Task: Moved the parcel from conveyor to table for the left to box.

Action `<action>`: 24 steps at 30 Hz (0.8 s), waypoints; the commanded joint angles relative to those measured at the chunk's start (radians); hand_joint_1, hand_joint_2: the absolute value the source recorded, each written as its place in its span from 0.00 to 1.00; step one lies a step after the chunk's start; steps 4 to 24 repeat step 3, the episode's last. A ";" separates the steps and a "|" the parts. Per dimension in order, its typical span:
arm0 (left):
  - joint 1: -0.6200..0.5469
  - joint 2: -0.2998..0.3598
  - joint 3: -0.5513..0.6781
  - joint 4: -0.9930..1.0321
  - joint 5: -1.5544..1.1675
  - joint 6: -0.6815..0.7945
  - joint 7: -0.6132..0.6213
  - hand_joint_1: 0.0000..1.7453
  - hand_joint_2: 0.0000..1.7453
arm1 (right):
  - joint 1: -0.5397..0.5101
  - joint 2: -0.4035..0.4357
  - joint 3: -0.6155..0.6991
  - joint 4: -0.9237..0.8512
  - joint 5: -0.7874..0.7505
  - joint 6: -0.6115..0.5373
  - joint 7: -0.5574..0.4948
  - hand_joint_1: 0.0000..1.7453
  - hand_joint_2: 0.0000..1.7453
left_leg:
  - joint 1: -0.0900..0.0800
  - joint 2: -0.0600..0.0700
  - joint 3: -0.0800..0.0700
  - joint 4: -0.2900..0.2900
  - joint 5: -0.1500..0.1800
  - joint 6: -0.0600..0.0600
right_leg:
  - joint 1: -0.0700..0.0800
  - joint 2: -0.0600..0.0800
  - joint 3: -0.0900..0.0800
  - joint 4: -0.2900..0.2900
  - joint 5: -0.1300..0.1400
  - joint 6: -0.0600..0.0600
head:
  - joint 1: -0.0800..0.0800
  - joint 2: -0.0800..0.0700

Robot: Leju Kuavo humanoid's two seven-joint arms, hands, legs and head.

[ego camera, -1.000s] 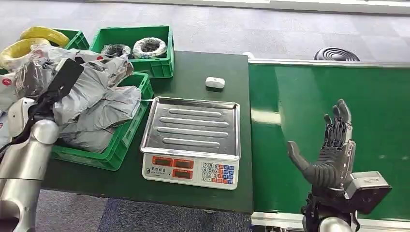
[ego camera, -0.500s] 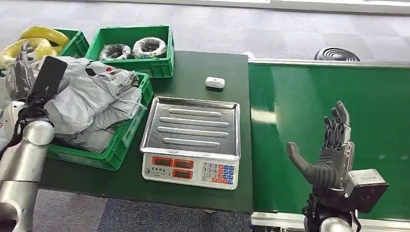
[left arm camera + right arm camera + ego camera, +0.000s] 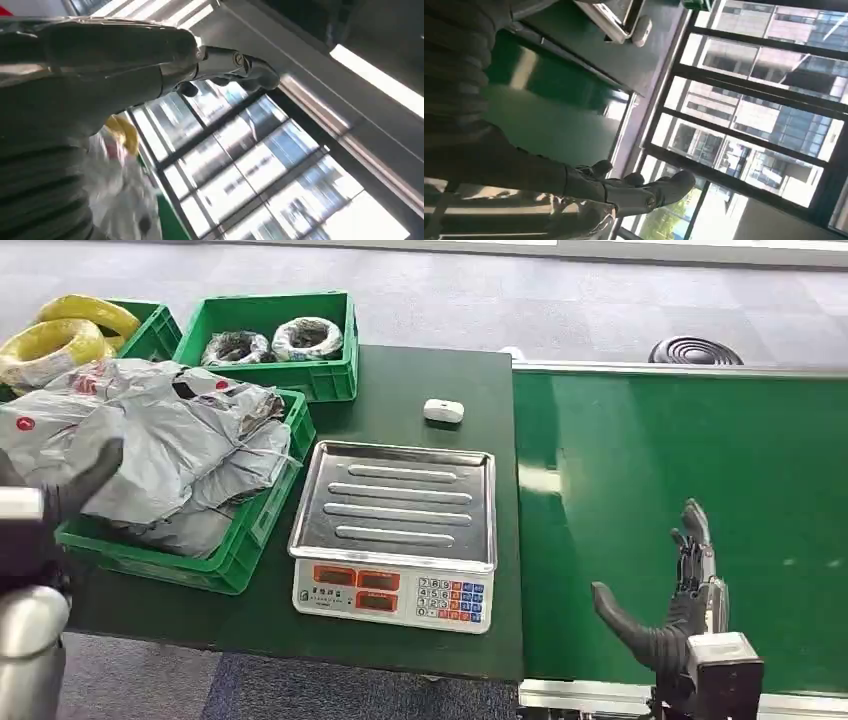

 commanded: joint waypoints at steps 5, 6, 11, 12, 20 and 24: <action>0.595 -0.128 0.074 -0.359 0.172 -0.174 -0.214 0.00 1.00 | 0.177 -0.062 -0.022 -0.025 -0.005 -0.036 -0.035 0.00 1.00 | 0.000 0.007 0.005 -0.002 -0.006 0.003 | 0.000 0.003 0.003 -0.002 -0.004 -0.001 | 0.001 0.000; 0.595 -0.128 0.074 -0.359 0.172 -0.174 -0.214 0.00 1.00 | 0.177 -0.062 -0.022 -0.025 -0.005 -0.036 -0.035 0.00 1.00 | 0.000 0.007 0.005 -0.002 -0.006 0.003 | 0.000 0.003 0.003 -0.002 -0.004 -0.001 | 0.001 0.000; 0.595 -0.128 0.074 -0.359 0.172 -0.174 -0.214 0.00 1.00 | 0.177 -0.062 -0.022 -0.025 -0.005 -0.036 -0.035 0.00 1.00 | 0.000 0.007 0.005 -0.002 -0.006 0.003 | 0.000 0.003 0.003 -0.002 -0.004 -0.001 | 0.001 0.000; 0.595 -0.128 0.074 -0.359 0.172 -0.174 -0.214 0.00 1.00 | 0.177 -0.062 -0.022 -0.025 -0.005 -0.036 -0.035 0.00 1.00 | 0.000 0.007 0.005 -0.002 -0.006 0.003 | 0.000 0.003 0.003 -0.002 -0.004 -0.001 | 0.001 0.000; 0.595 -0.128 0.074 -0.359 0.172 -0.174 -0.214 0.00 1.00 | 0.177 -0.062 -0.022 -0.025 -0.005 -0.036 -0.035 0.00 1.00 | 0.000 0.007 0.005 -0.002 -0.006 0.003 | 0.000 0.003 0.003 -0.002 -0.004 -0.001 | 0.001 0.000; 0.595 -0.128 0.074 -0.359 0.172 -0.174 -0.214 0.00 1.00 | 0.177 -0.062 -0.022 -0.025 -0.005 -0.036 -0.035 0.00 1.00 | 0.000 0.007 0.005 -0.002 -0.006 0.003 | 0.000 0.003 0.003 -0.002 -0.004 -0.001 | 0.001 0.000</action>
